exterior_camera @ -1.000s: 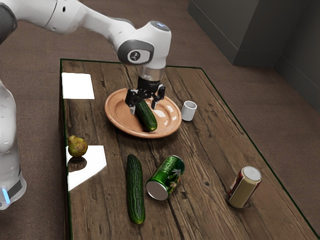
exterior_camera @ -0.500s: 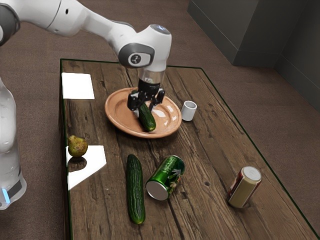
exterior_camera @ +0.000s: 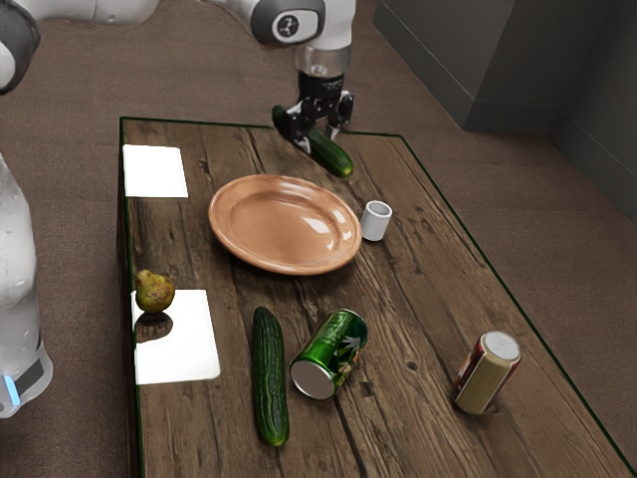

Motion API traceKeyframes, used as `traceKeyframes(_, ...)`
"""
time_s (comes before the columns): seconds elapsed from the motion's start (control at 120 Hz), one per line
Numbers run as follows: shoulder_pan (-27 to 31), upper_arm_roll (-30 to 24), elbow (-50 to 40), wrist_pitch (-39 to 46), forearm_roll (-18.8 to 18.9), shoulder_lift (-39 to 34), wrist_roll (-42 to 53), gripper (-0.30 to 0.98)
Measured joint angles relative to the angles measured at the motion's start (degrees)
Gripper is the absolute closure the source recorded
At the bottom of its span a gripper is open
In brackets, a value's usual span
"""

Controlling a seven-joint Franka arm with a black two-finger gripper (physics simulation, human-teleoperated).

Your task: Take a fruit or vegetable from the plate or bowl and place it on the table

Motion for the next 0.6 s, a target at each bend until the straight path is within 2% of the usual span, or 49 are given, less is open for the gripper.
traceKeyframes(0.125,5.3,0.0,15.1,-5.1,-0.1,11.0,0.7,0.46)
traceKeyframes(0.275,11.0,0.0,24.9,-9.0,-0.4,19.6,1.9,0.46)
traceKeyframes(0.408,15.5,0.0,28.8,-11.8,-0.6,24.2,3.0,0.46)
traceKeyframes(0.6,17.1,0.0,29.9,-13.4,-0.6,26.6,4.3,0.47)
